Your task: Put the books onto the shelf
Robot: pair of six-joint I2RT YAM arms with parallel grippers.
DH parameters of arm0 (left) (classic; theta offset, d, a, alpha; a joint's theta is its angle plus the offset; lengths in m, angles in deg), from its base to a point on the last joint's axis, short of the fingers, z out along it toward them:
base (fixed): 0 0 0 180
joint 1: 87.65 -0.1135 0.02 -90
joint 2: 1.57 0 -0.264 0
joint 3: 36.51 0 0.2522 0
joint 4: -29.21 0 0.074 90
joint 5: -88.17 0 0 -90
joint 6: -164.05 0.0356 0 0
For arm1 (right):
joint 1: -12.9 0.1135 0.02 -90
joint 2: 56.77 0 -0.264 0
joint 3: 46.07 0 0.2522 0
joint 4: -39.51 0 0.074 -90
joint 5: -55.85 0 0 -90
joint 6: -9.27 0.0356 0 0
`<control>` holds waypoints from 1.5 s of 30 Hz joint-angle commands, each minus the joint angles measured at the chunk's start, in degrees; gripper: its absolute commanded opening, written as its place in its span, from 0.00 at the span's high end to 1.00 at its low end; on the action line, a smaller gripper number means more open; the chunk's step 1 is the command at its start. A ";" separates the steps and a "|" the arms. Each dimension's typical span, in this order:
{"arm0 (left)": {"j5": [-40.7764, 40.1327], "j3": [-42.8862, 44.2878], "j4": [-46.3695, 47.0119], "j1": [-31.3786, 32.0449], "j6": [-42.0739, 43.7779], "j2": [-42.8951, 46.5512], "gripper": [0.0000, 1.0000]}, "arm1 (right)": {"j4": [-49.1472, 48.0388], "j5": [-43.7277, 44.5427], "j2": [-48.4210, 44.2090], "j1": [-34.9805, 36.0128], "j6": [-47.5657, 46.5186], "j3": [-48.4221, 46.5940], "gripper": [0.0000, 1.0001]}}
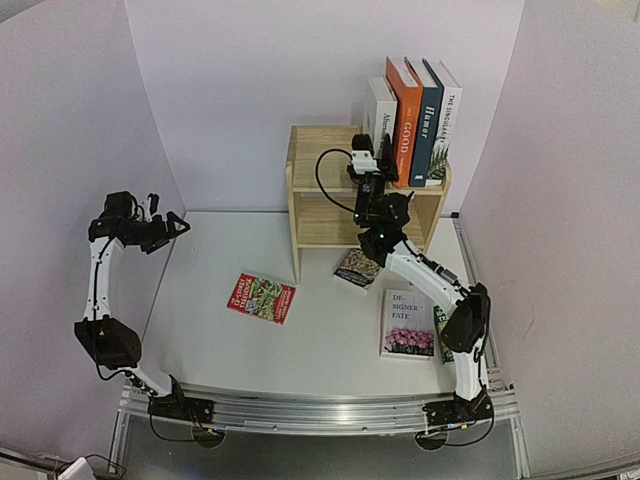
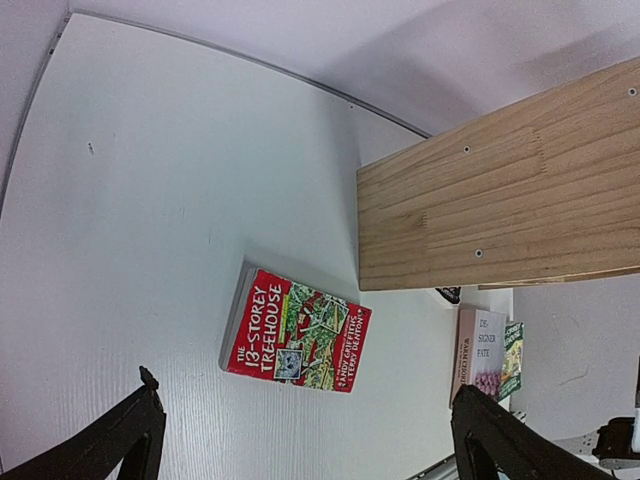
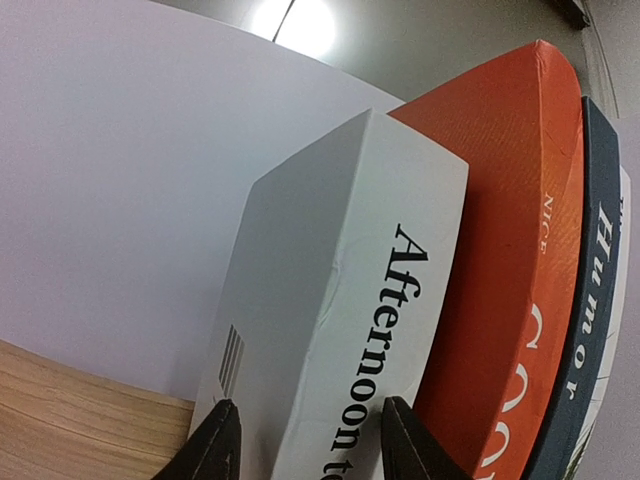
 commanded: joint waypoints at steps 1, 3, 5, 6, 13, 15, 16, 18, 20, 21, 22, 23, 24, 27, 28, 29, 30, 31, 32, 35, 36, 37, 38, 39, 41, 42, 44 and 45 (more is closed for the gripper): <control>0.91 0.02 1.81 -0.20 -0.20 0.72 0.00 | -1.35 2.14 -0.52 -0.79 -0.44 -1.28 0.54; 0.91 -0.06 1.80 -0.23 -0.19 0.70 0.00 | -1.34 1.76 -1.02 -0.81 -0.26 -0.64 0.54; 0.92 -0.04 1.85 -0.15 -0.19 0.66 0.00 | -1.34 1.78 -1.09 -0.84 -0.09 -0.45 0.54; 0.96 -0.07 1.83 -0.18 -0.19 0.60 0.00 | -1.35 1.85 -1.09 -0.81 -0.08 -0.43 0.54; 0.91 0.06 1.71 -0.22 -0.01 0.67 0.00 | -1.25 1.21 -3.10 -0.24 1.98 2.17 0.50; 0.91 0.15 1.59 -0.19 0.07 0.62 0.00 | -1.18 0.69 -3.85 0.39 1.45 2.92 0.47; 0.91 0.22 1.60 -0.17 0.07 0.56 0.01 | -1.13 0.48 -4.14 0.72 1.19 3.26 0.45; 0.97 0.31 1.56 -0.20 0.07 0.39 0.00 | -0.96 0.10 -5.25 1.72 1.10 3.89 0.42; 1.16 0.41 1.54 -0.18 0.09 0.31 0.00 | -0.25 -0.63 -6.84 3.15 1.70 5.20 0.39; 1.20 0.45 1.52 -0.17 0.11 0.28 0.00 | 0.79 -1.09 -7.83 3.84 2.26 5.85 0.38; 1.18 0.46 1.49 -0.17 0.15 0.28 0.00 | 2.70 -1.65 -8.92 4.52 3.13 6.31 0.36; 1.19 0.48 1.49 -0.18 0.16 0.21 0.00 | 4.89 -2.01 -9.77 4.97 4.42 6.67 0.35; 1.25 0.51 1.45 -0.22 0.16 0.13 0.00 | 7.61 -2.44 -10.73 5.50 6.46 6.93 0.34; 1.59 0.51 1.55 -0.16 0.14 0.14 0.00 | 24.40 -5.46 -15.02 6.01 15.29 8.46 0.32; 1.68 0.47 1.58 -0.20 0.14 0.11 0.00 | 32.33 -8.21 -16.59 6.05 19.51 8.84 0.31; 1.70 0.50 1.52 -0.18 0.19 0.20 0.00 | 40.14 -12.29 -18.19 6.00 24.02 9.60 0.30; 1.71 0.51 1.48 -0.20 0.28 0.28 0.00 | 47.40 -16.50 -19.69 5.97 27.52 10.41 0.27; 1.75 0.52 1.38 -0.21 0.43 0.33 0.00 | 54.47 -21.01 -20.94 5.95 30.71 11.27 0.24; 1.85 0.55 1.18 -0.23 0.62 0.41 0.00 | 61.43 -25.93 -22.18 5.91 34.25 12.40 0.21; 2.53 0.55 0.78 -0.16 1.12 0.57 0.00 | 75.17 -37.95 -24.95 5.00 43.98 17.38 0.12; 2.84 0.52 0.64 -0.17 1.29 0.60 0.00 | 79.04 -41.53 -25.56 4.42 47.89 19.40 0.12; 2.99 0.40 0.57 -0.21 1.37 0.62 0.01 | 81.69 -44.79 -26.05 3.48 52.65 21.66 0.11; 3.15 0.36 0.65 -0.18 1.44 0.63 0.00 | 83.71 -46.15 -26.68 2.78 55.85 24.77 0.11; 3.33 0.27 0.68 -0.16 1.51 0.61 0.00 | 85.14 -47.51 -27.46 2.00 59.48 28.10 0.11; 3.57 -0.16 0.80 -0.13 1.56 0.66 0.00 | 85.35 -49.25 -29.77 0.24 67.25 35.68 0.10; 3.64 -0.43 0.86 -0.12 1.59 0.73 0.00 | 85.23 -49.50 -30.88 -0.40 70.07 38.71 0.10; 3.81 -0.98 0.92 -0.12 1.65 0.99 0.00 | 85.10 -48.49 -32.95 -1.32 75.20 44.06 0.09; 3.94 -1.27 1.00 -0.10 1.73 1.12 0.00 | 85.23 -47.57 -34.00 -2.13 77.78 46.49 0.09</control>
